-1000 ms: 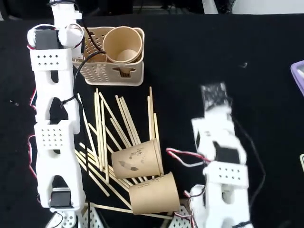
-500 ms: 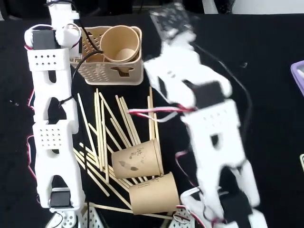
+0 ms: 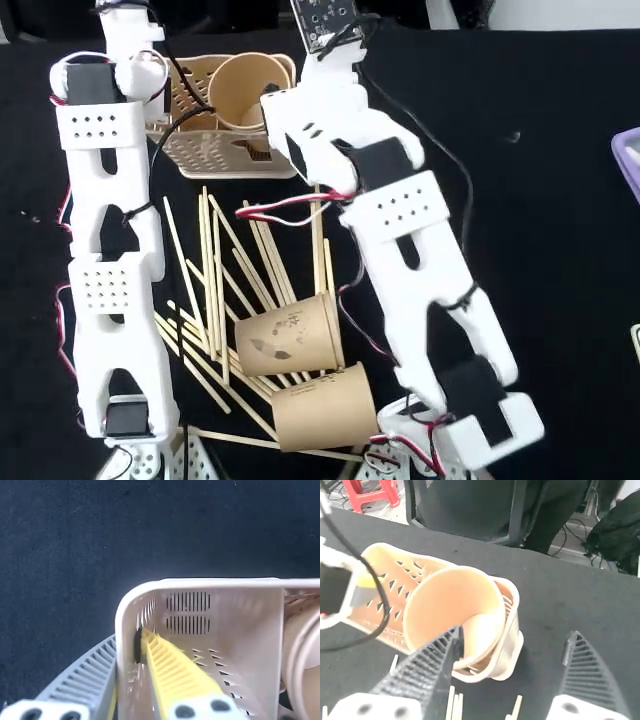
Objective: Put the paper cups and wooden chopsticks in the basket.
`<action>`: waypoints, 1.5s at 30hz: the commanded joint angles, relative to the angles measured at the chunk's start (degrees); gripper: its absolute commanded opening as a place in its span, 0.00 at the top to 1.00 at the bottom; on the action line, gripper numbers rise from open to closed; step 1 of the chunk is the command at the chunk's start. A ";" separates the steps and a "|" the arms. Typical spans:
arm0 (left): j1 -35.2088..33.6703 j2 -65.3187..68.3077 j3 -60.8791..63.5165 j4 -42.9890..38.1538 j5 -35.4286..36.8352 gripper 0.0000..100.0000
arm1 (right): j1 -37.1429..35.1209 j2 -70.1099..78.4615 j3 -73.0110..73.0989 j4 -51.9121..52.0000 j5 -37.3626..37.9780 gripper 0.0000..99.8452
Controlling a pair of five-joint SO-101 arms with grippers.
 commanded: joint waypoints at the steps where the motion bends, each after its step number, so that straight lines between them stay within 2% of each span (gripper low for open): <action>1: 1.36 1.41 1.01 1.85 0.00 0.97 | -0.97 1.98 -3.03 -1.58 -0.44 0.69; 10: 1.45 1.32 1.01 1.93 0.00 0.97 | 2.64 9.98 -3.30 -1.67 -0.26 0.70; 11: 1.54 1.32 1.01 1.93 0.00 0.97 | 3.34 10.51 -3.30 -1.93 -0.44 0.74; 14: 2.33 1.49 3.21 1.93 0.70 0.97 | 5.36 10.95 -2.77 -2.73 -0.70 0.96; 15: 2.42 0.97 5.14 1.93 1.23 0.97 | 5.80 10.95 -2.77 -2.37 -0.79 1.00; 16: 2.86 0.79 6.64 1.93 1.49 0.97 | 6.33 10.95 -2.77 -1.67 -0.79 0.96; 18: 3.56 0.70 8.40 1.93 1.32 0.97 | 7.30 10.95 -2.77 -0.62 -0.79 0.99; 25: 2.68 -7.56 15.78 2.02 1.32 0.97 | 9.58 5.23 2.95 1.41 -0.79 0.99; 30: 2.68 -18.20 34.33 1.58 1.05 0.97 | 9.41 -5.41 13.85 1.14 -0.26 0.99; 34: 2.68 -22.51 44.53 -3.25 -0.18 0.97 | 9.41 -12.70 23.96 -1.76 2.20 0.99; 38: 2.68 -24.97 49.10 -3.16 -0.53 0.97 | 9.58 -19.38 31.69 -3.25 4.04 0.99; 45: 2.68 -31.12 52.79 1.76 -0.88 0.97 | 9.32 -27.30 37.41 -0.88 3.78 0.99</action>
